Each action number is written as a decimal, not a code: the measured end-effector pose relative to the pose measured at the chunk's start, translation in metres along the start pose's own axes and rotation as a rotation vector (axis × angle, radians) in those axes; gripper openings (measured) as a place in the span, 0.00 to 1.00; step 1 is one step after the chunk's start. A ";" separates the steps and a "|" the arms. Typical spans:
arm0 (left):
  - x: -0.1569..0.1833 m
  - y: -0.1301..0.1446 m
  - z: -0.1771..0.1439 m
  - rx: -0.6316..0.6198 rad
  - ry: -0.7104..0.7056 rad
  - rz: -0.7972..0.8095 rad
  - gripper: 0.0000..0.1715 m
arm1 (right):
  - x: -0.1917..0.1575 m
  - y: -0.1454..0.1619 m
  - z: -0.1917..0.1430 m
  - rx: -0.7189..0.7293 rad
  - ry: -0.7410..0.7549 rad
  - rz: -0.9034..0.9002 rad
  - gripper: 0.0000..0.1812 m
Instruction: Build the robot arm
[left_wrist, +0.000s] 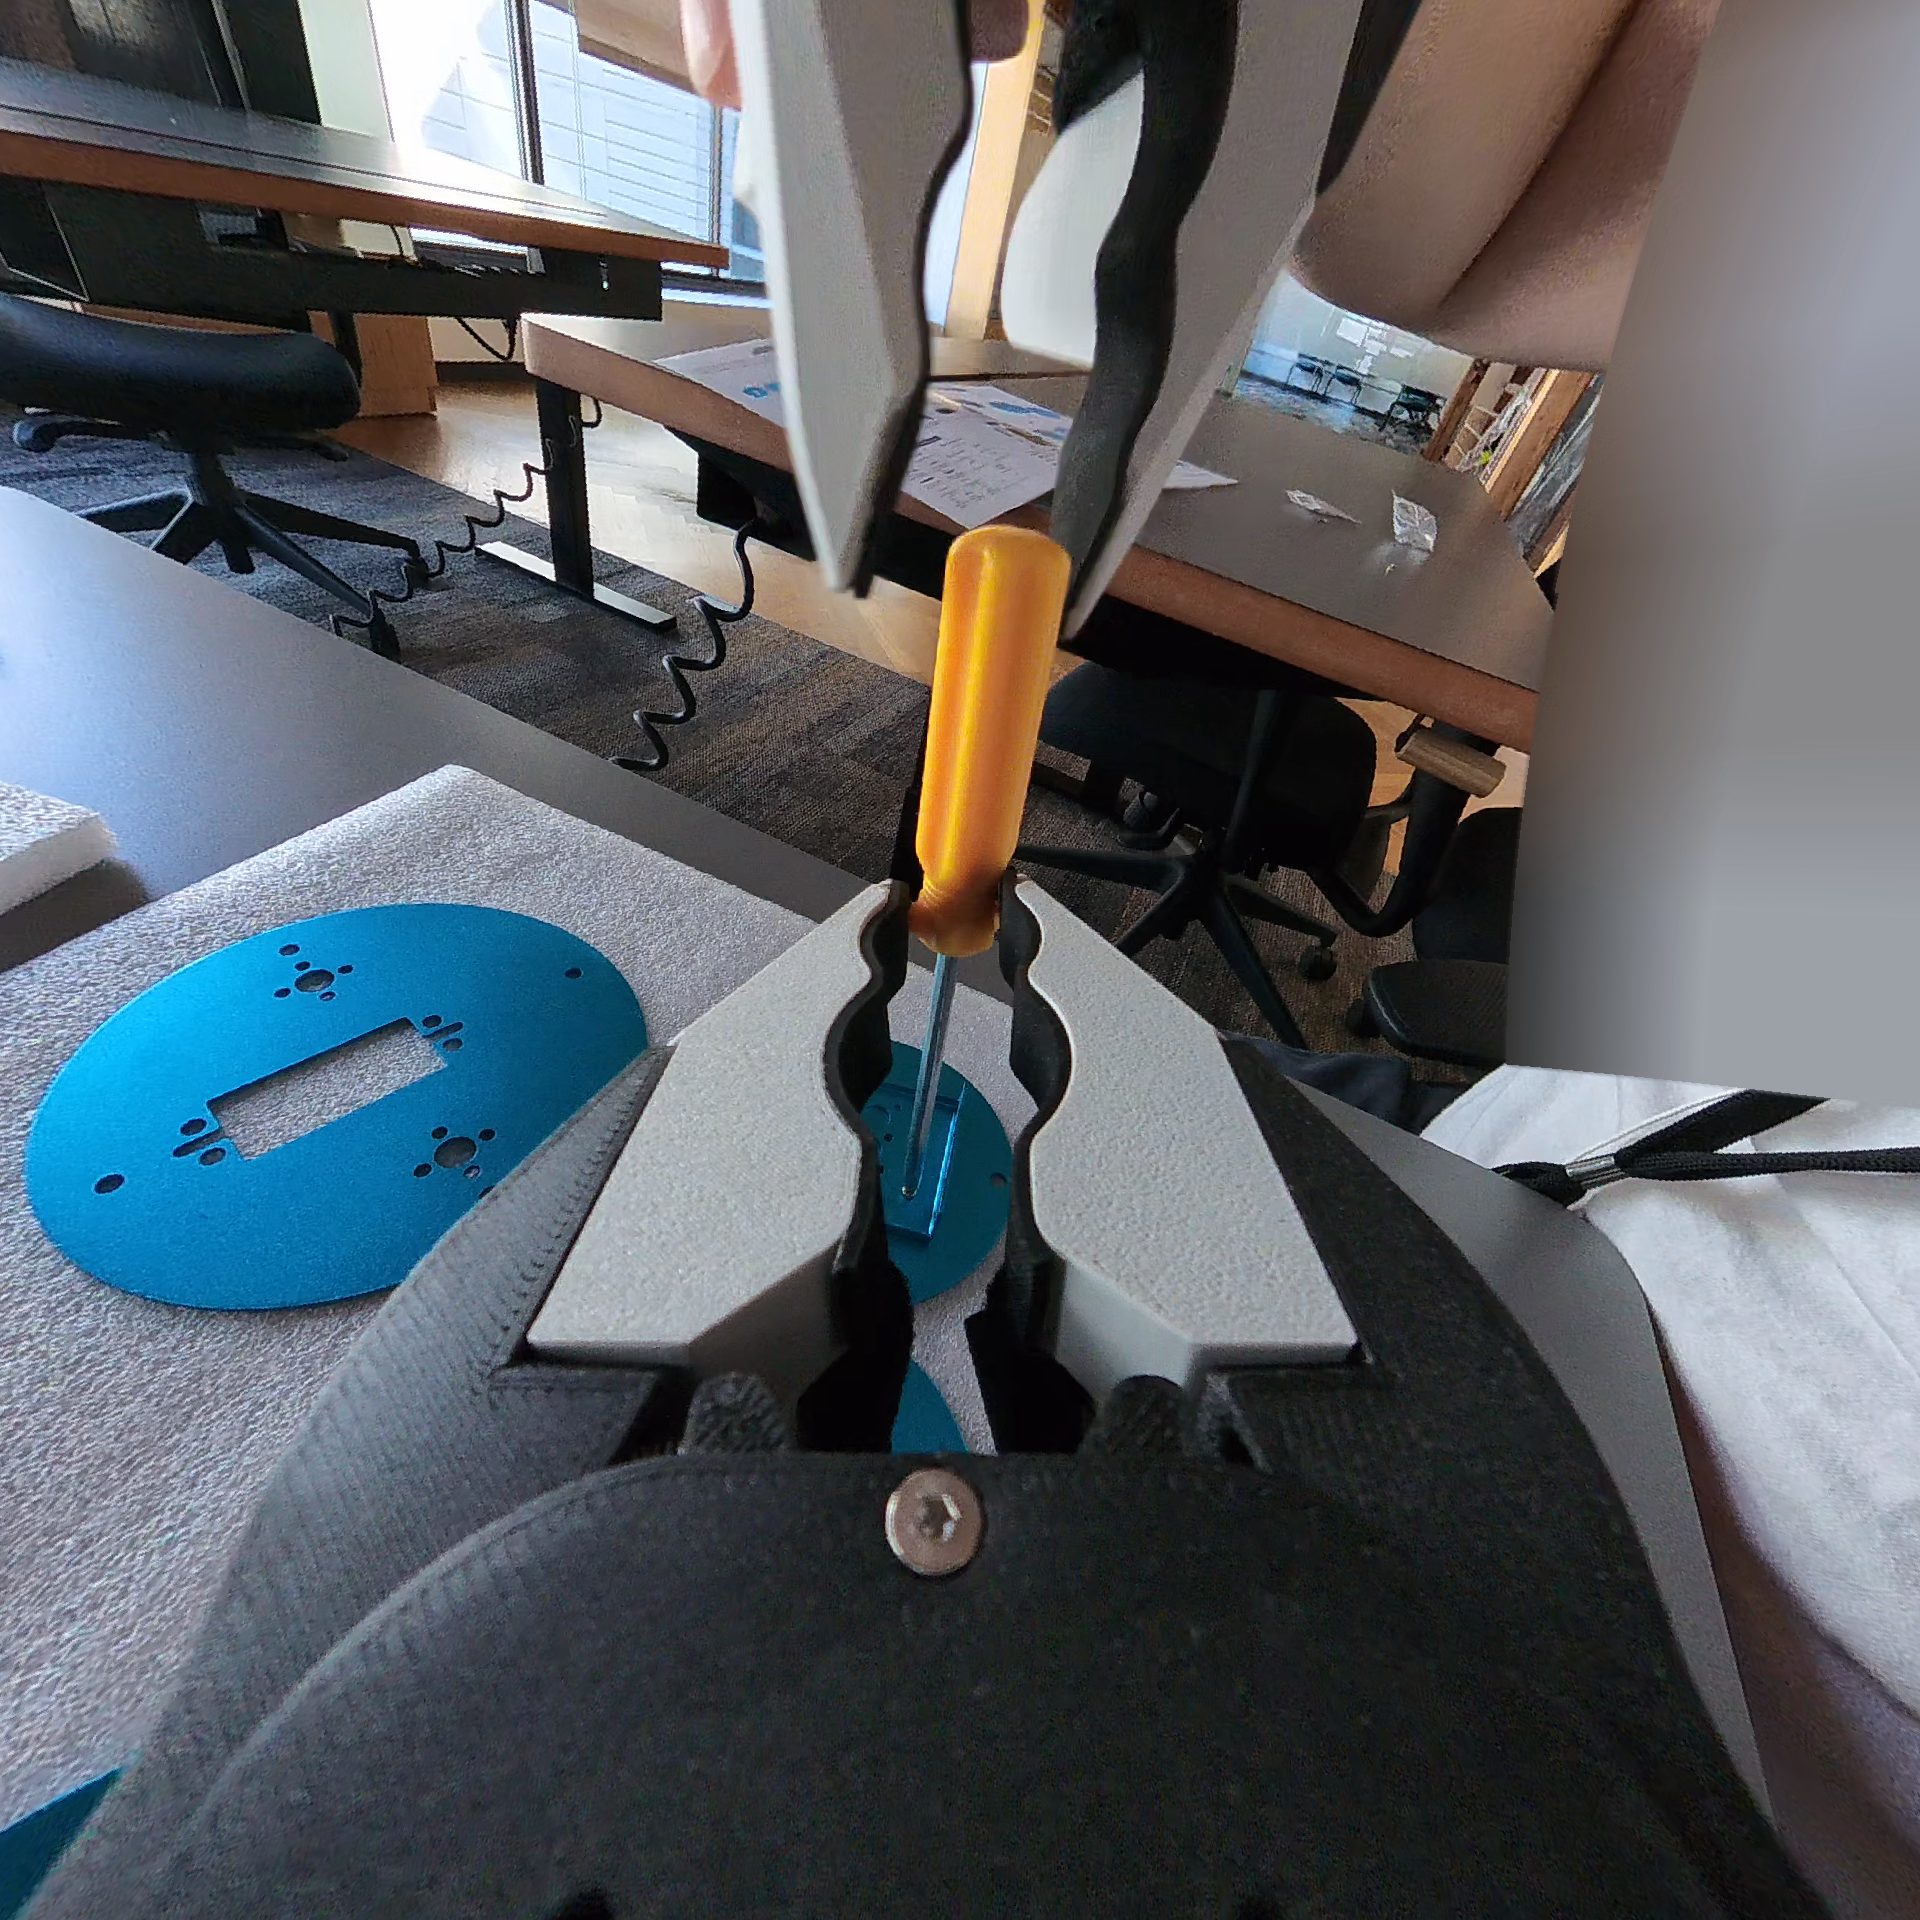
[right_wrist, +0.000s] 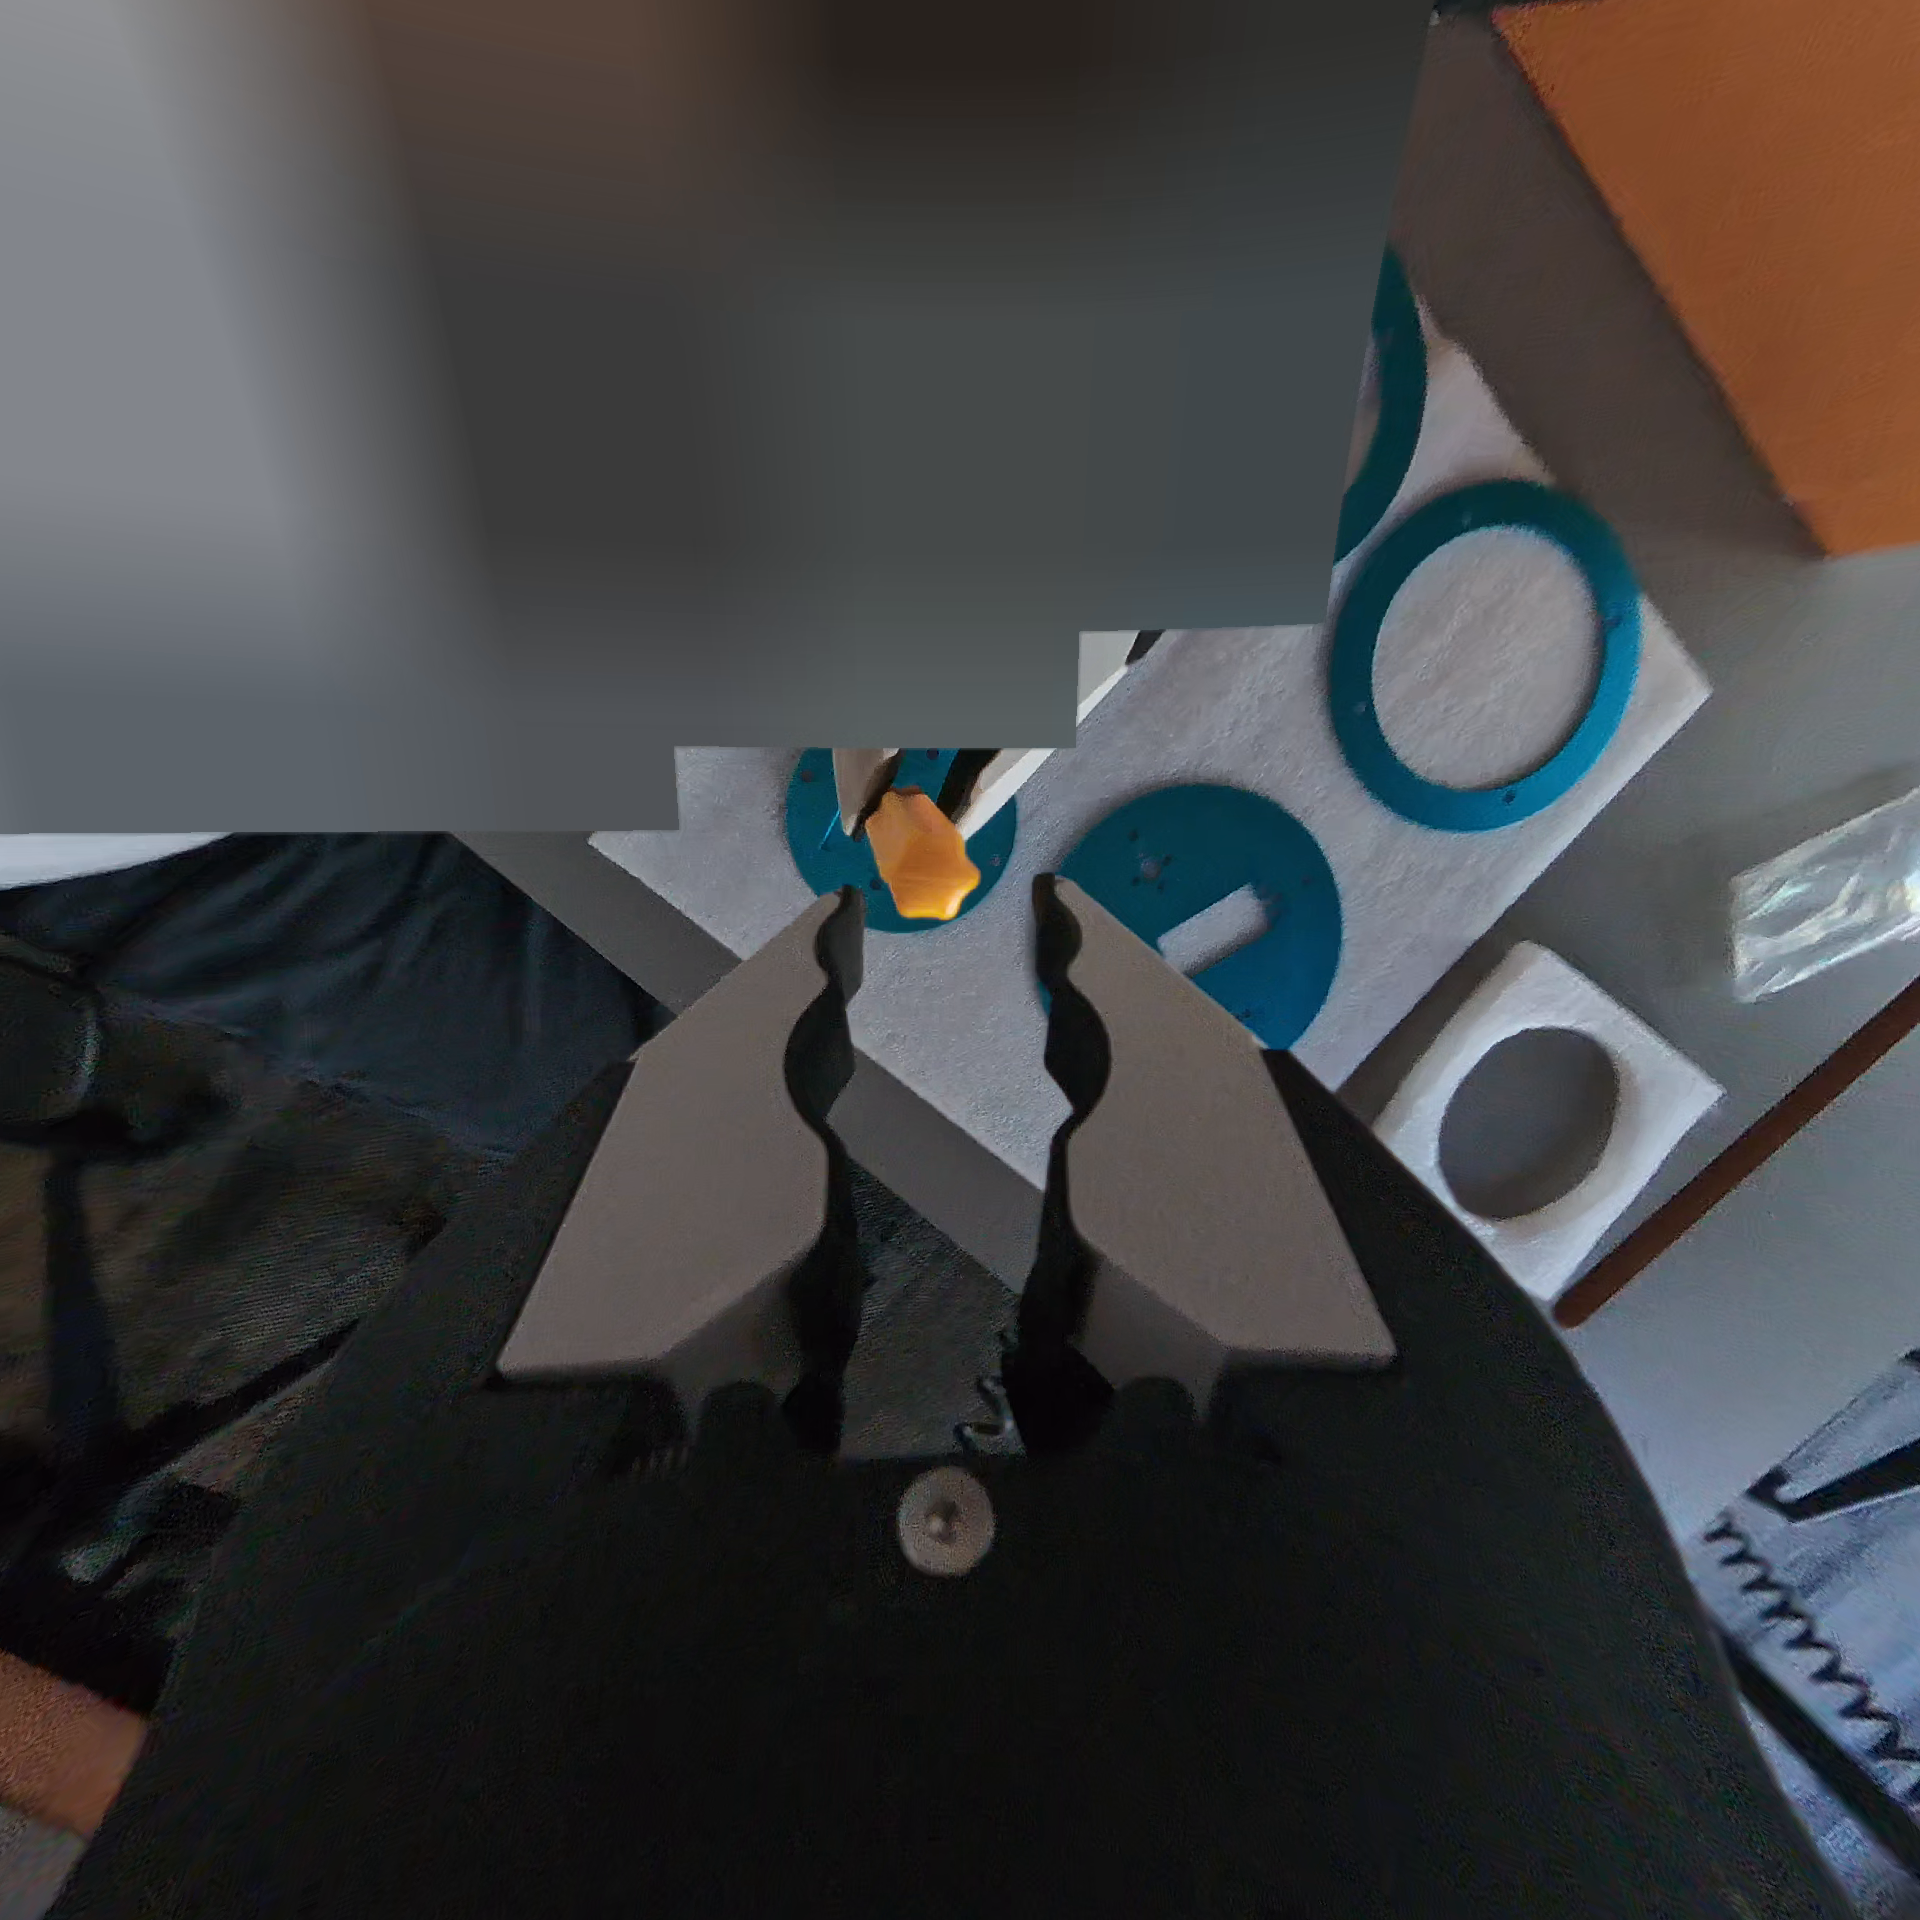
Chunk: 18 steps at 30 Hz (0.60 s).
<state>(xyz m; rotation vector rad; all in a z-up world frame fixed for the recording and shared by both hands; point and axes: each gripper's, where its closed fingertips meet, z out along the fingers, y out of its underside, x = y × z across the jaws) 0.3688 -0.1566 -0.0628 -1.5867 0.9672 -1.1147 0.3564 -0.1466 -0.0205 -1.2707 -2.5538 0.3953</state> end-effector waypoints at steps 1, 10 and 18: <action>0.000 0.000 0.000 0.000 0.001 -0.001 0.09 | -0.003 -0.001 -0.003 0.020 -0.006 -0.036 0.16; 0.001 0.000 0.000 -0.002 0.008 0.003 0.09 | -0.006 -0.008 -0.004 0.080 -0.022 -0.101 0.09; 0.000 0.000 0.002 -0.002 0.012 -0.021 0.10 | -0.003 -0.004 -0.004 0.012 -0.047 0.064 0.08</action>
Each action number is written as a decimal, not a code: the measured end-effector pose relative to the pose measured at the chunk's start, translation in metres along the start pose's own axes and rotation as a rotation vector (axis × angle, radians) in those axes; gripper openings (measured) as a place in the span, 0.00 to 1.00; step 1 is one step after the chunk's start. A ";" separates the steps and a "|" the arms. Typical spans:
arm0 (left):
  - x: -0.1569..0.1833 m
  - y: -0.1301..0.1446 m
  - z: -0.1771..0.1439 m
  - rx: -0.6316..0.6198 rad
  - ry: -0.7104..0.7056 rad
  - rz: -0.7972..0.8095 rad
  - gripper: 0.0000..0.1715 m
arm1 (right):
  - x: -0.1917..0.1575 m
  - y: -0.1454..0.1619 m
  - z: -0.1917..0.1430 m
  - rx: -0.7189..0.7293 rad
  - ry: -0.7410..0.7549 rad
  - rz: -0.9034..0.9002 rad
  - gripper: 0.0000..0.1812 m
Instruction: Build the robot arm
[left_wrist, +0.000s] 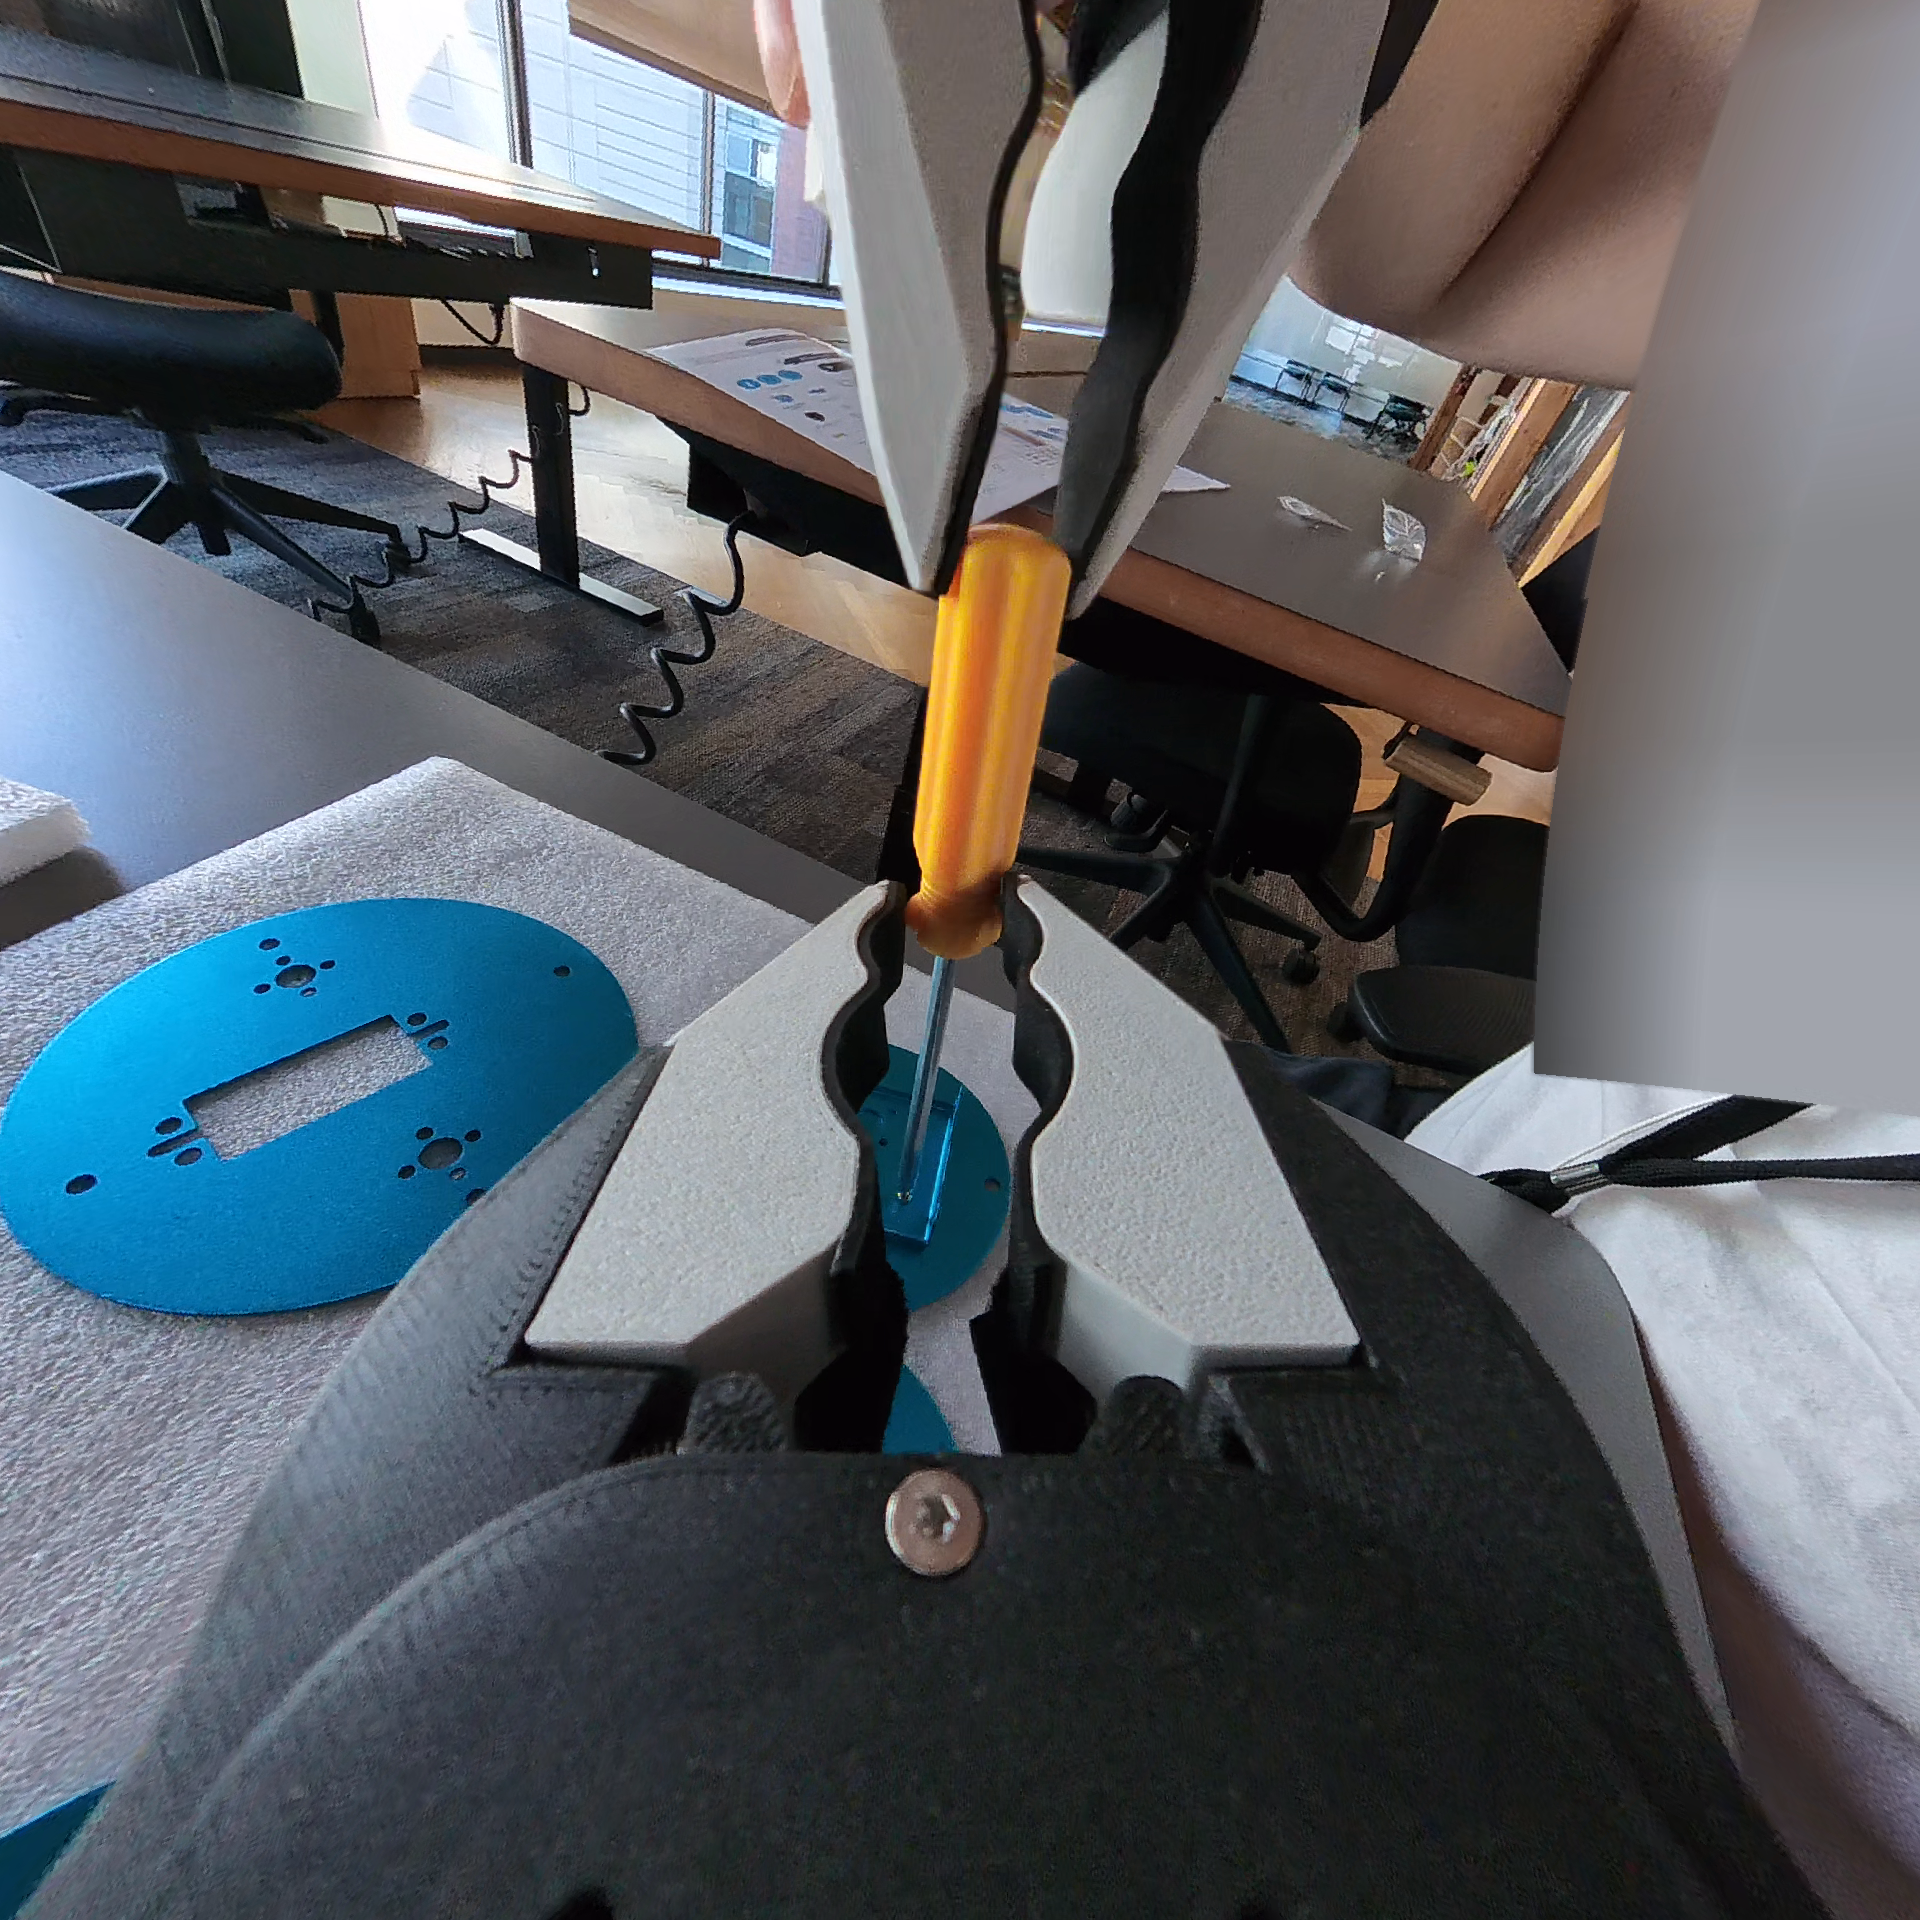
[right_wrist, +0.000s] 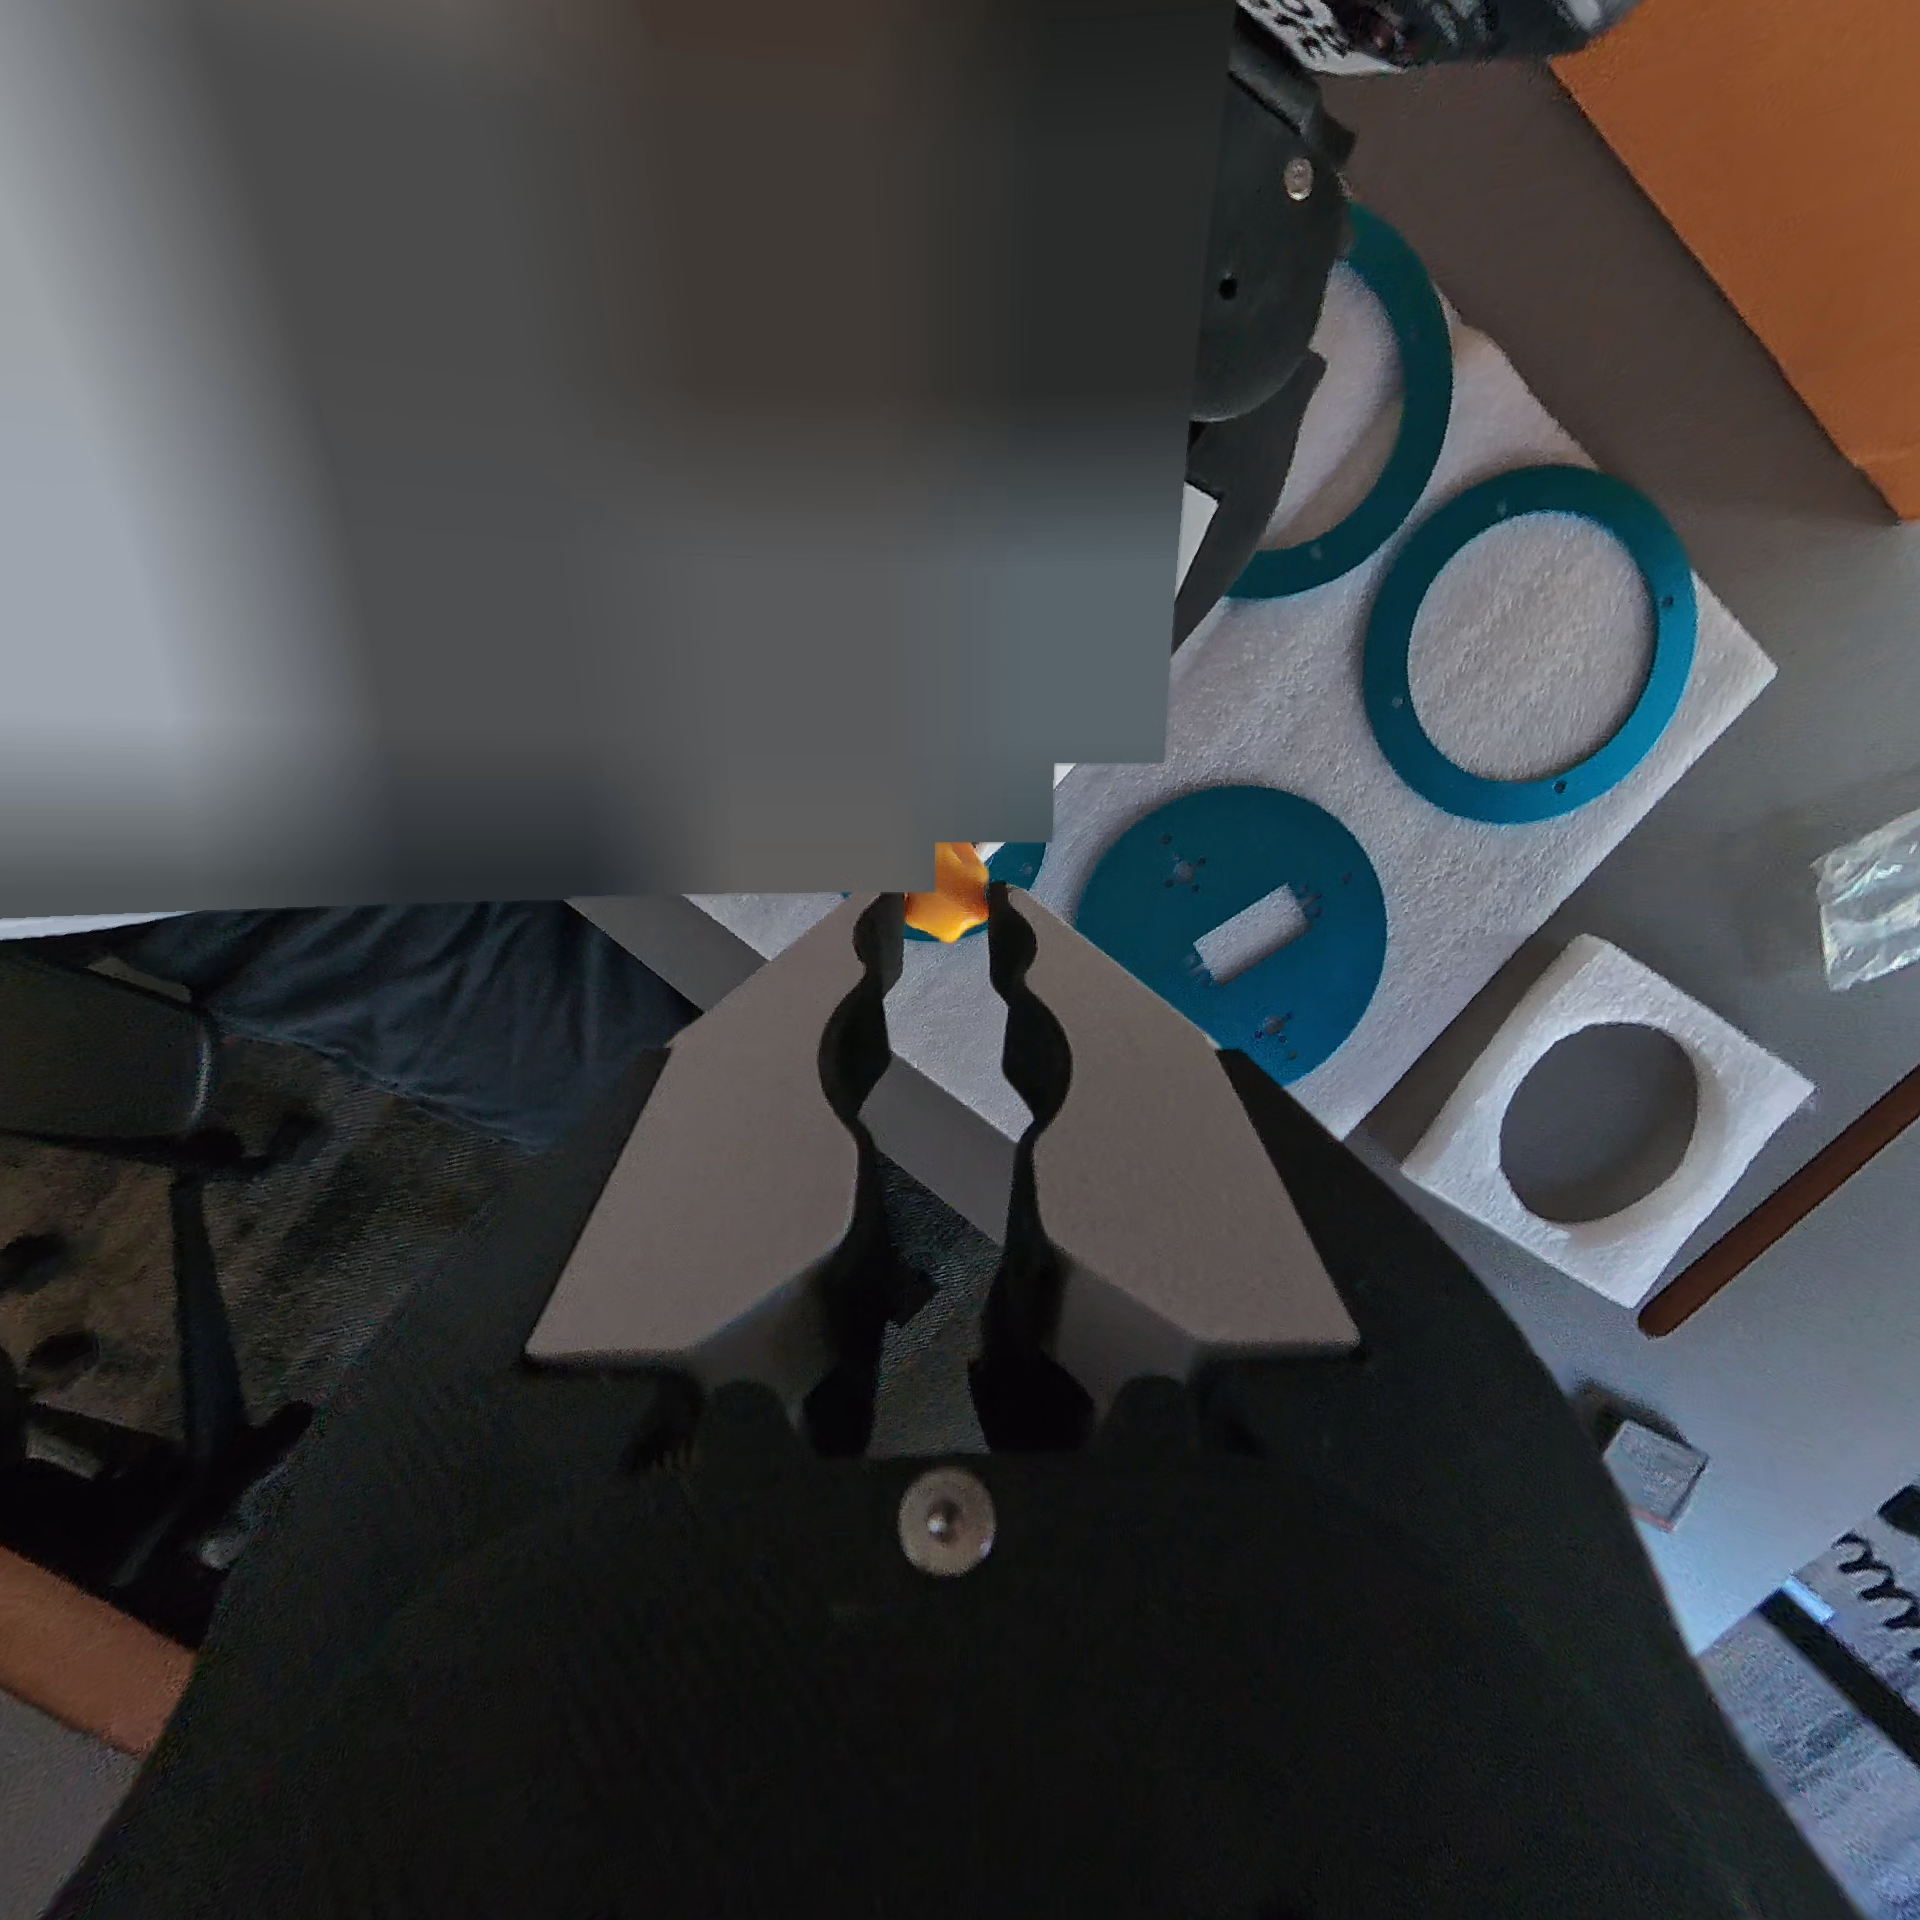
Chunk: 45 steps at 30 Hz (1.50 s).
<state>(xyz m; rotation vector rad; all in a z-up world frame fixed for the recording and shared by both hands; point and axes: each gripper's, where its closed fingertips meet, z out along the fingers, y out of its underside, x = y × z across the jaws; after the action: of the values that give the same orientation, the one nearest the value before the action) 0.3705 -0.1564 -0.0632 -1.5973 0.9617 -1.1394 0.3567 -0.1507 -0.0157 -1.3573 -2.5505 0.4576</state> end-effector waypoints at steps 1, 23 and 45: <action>-0.001 0.000 0.000 0.000 -0.006 0.004 0.10 | 0.001 0.000 0.000 -0.009 0.001 0.030 0.09; 0.004 0.002 0.001 -0.011 0.011 0.036 0.09 | -0.008 -0.003 -0.003 -0.081 -0.010 -0.158 0.11; 0.002 0.002 0.001 -0.014 0.000 0.026 0.10 | -0.003 0.002 0.000 -0.160 0.025 0.410 0.09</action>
<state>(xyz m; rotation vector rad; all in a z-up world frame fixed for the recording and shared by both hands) 0.3716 -0.1583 -0.0647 -1.5918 0.9893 -1.1167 0.3600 -0.1517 -0.0171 -1.9416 -2.3273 0.3029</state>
